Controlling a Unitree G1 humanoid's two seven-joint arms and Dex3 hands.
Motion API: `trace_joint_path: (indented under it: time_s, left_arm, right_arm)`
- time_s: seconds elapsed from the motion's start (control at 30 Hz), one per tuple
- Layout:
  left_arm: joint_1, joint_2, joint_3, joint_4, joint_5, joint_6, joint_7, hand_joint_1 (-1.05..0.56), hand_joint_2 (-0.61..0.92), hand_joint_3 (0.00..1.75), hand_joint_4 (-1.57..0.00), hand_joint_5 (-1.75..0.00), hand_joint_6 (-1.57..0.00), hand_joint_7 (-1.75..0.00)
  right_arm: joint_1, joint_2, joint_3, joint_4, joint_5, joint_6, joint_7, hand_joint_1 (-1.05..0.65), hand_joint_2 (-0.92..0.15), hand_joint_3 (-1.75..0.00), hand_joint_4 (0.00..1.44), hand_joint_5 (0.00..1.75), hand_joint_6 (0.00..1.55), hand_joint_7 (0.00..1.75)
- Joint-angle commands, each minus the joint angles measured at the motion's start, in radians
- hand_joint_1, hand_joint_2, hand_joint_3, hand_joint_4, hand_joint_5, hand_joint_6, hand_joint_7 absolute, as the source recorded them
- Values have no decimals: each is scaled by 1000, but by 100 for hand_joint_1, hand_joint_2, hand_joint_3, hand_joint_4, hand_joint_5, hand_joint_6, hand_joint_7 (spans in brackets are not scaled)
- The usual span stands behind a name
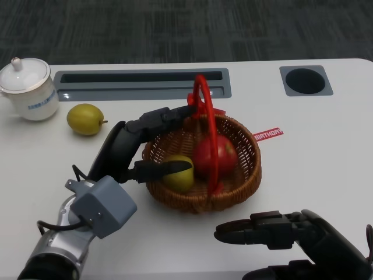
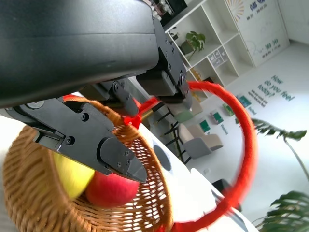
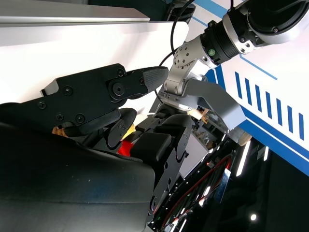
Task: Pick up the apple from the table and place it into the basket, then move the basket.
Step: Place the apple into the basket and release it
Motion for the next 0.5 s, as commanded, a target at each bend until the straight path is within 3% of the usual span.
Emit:
trace_joint_path:
  time_s: [0.03,0.17,0.5]
  left_arm:
    - [10,41,1,-45,1,-27,-7,-44,73,1,-42,0,-43,0]
    - [58,50,7,-115,-46,-33,-49,-49,74,0,-42,-1,-43,-1]
    - [199,86,37,-300,-151,-65,-127,-57,78,1,-51,-3,-49,-2]
  right_arm:
    - [-4,-17,-17,-2,13,-15,-6,-39,-92,-10,83,0,78,0]
    - [-29,-24,-32,15,19,-44,-8,-37,-92,-9,83,0,78,0]
    - [-86,-104,-66,-37,32,-58,11,-36,-92,-6,84,1,79,1]
